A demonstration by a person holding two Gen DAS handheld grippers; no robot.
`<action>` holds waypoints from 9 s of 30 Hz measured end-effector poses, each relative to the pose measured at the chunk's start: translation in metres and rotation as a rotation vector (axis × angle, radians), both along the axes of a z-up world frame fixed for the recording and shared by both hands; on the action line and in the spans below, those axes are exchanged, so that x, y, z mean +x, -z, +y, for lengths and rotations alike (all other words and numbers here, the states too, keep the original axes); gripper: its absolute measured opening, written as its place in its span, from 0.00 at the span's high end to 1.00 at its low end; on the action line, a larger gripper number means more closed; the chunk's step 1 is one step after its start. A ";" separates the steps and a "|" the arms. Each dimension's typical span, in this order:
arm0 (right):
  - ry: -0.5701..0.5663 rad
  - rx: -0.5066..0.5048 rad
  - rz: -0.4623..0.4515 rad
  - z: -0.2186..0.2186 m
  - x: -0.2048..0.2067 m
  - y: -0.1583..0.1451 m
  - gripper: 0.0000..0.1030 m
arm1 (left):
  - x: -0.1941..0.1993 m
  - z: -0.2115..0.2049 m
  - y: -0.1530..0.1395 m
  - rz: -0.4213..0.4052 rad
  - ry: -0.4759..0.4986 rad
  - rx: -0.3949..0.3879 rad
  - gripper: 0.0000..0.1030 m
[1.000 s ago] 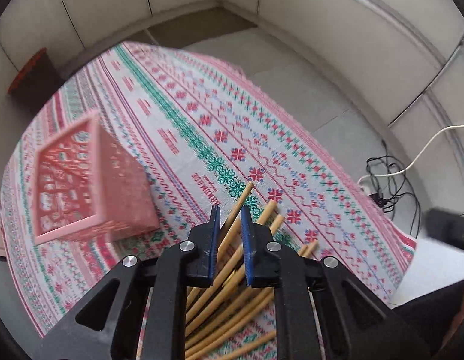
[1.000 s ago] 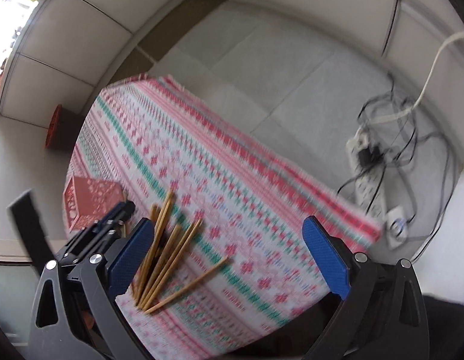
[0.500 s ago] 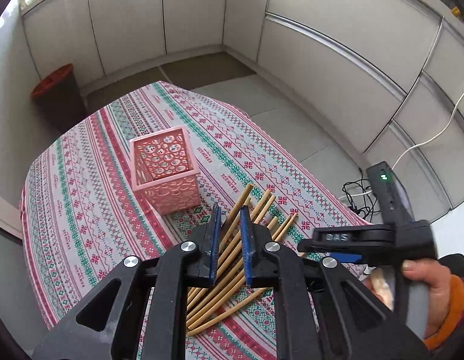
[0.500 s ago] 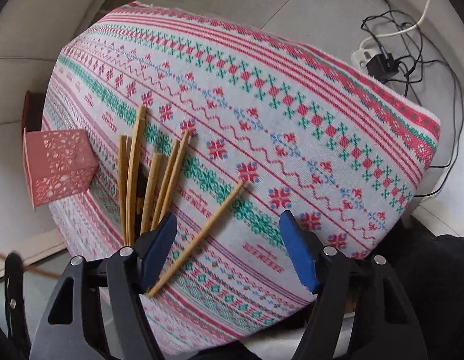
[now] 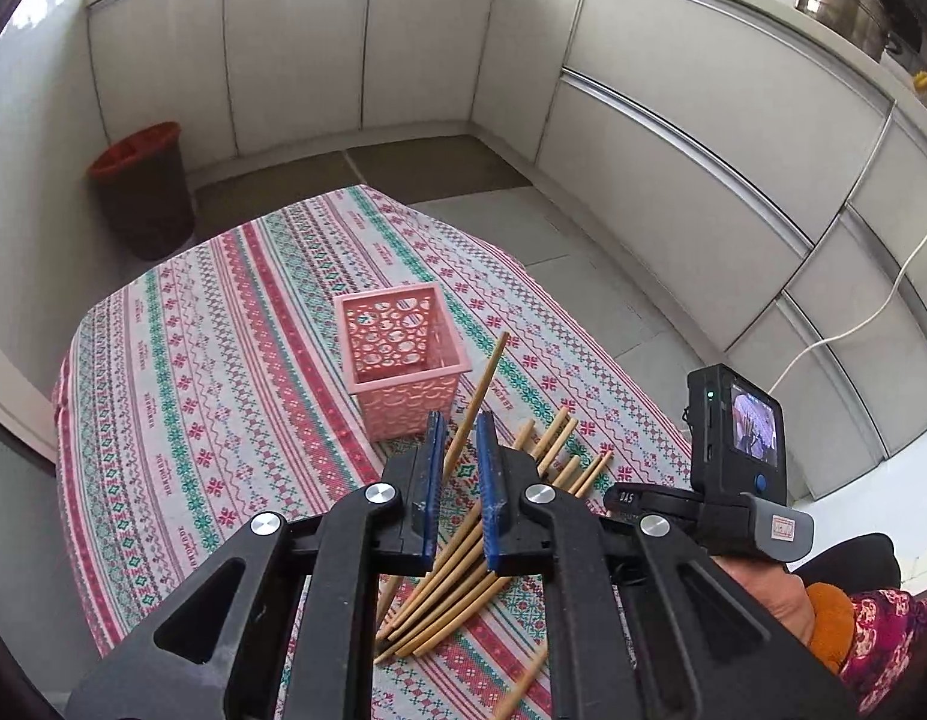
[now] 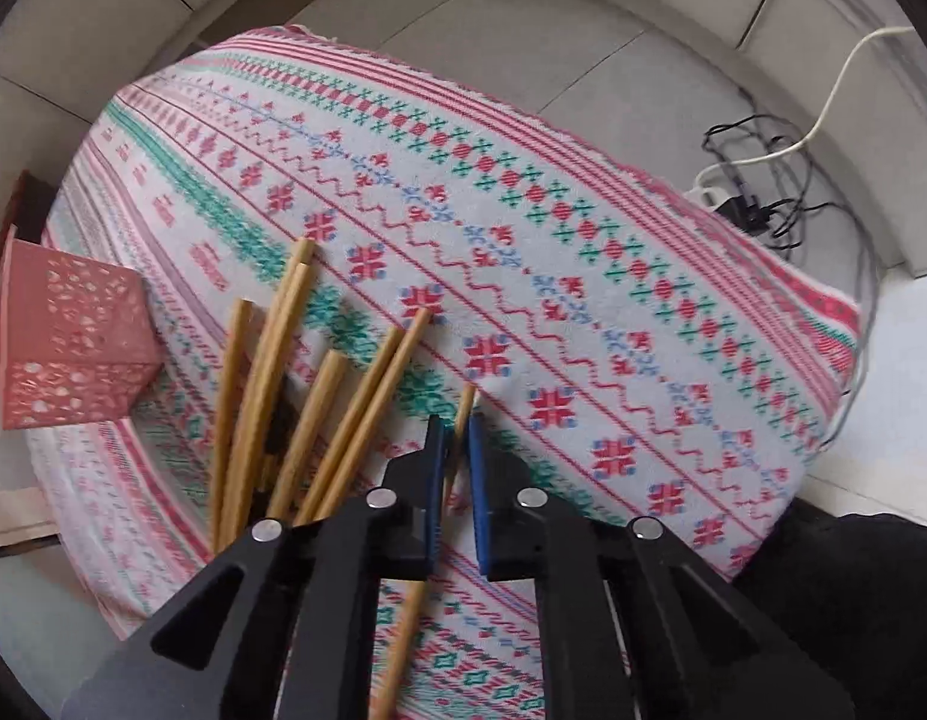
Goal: Organize utensils
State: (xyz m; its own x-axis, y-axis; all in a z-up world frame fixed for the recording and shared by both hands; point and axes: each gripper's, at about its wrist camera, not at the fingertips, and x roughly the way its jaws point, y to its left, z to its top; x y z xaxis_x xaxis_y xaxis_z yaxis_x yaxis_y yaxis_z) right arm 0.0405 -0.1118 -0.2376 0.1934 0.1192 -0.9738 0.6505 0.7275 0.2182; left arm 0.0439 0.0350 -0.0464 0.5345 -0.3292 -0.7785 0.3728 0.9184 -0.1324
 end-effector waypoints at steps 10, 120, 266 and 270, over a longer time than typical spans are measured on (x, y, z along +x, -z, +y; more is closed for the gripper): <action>-0.069 0.005 -0.188 -0.015 -0.010 -0.055 0.95 | -0.004 -0.010 0.006 0.046 0.044 0.004 0.90; -0.388 -0.032 -0.776 -0.011 0.067 -0.267 0.36 | 0.072 0.028 -0.097 -0.224 -0.225 -0.106 0.40; -0.403 0.065 -0.768 -0.041 0.016 -0.275 0.95 | 0.054 0.020 0.067 0.322 -0.095 0.116 0.56; -0.417 0.066 -0.741 -0.032 0.023 -0.266 0.95 | 0.064 0.015 0.085 0.334 -0.100 0.099 0.56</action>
State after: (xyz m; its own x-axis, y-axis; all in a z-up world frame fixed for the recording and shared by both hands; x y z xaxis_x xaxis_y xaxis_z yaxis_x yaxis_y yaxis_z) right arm 0.0636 -0.1442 0.0288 0.7055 0.3743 -0.6018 0.0047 0.8466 0.5322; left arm 0.1080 0.0503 -0.1313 0.2711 -0.2028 -0.9409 0.2318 0.9625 -0.1407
